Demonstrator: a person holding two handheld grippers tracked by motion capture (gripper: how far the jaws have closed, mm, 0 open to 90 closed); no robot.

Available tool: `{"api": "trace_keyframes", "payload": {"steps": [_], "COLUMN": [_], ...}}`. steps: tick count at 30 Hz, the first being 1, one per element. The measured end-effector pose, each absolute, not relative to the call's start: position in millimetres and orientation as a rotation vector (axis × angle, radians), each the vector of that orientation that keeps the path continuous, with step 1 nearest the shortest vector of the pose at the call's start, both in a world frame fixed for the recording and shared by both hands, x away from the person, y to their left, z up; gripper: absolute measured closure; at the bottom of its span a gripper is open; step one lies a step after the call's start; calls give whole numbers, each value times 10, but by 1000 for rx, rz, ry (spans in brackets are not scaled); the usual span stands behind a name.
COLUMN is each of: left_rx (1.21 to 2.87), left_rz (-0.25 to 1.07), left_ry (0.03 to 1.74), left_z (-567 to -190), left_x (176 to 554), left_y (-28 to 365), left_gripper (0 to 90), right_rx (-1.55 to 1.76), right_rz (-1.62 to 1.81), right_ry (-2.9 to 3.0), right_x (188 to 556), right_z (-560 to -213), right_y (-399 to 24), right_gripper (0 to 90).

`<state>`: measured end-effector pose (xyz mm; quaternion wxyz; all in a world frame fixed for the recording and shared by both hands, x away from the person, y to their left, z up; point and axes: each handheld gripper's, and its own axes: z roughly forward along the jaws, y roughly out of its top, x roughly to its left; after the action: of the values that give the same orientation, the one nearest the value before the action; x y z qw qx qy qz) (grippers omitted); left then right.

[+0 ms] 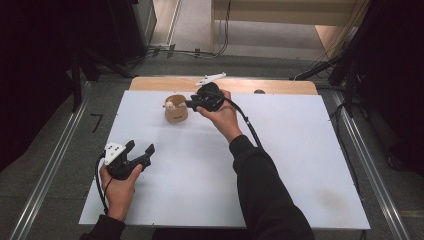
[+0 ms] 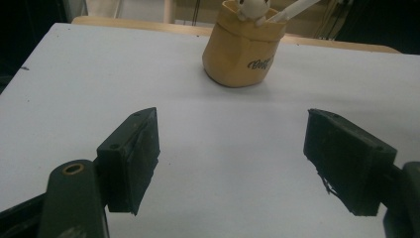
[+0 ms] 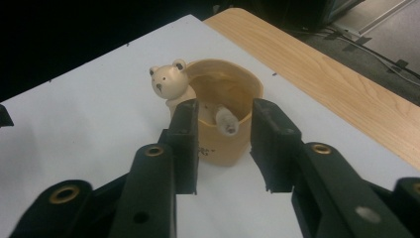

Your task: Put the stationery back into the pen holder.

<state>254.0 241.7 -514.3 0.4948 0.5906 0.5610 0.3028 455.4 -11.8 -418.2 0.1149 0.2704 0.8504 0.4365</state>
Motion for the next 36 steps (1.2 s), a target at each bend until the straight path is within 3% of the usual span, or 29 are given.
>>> {"api": "trace_keyframes", "payload": {"steps": [17, 36], "left_rx": [1442, 1458], "left_rz": [739, 741], "left_ry": [1364, 1367], "left_z": [-5151, -5159], "left_x": [2545, 2556], "left_y": [2410, 2398], "left_gripper": [225, 221], "right_rx": [834, 876], "right_rz": [1218, 1212], "right_ry": [2551, 2552], "right_x": [4532, 4313], "right_z": [-4348, -4466], "right_y": [-144, -505], "right_gripper": [349, 277]}}
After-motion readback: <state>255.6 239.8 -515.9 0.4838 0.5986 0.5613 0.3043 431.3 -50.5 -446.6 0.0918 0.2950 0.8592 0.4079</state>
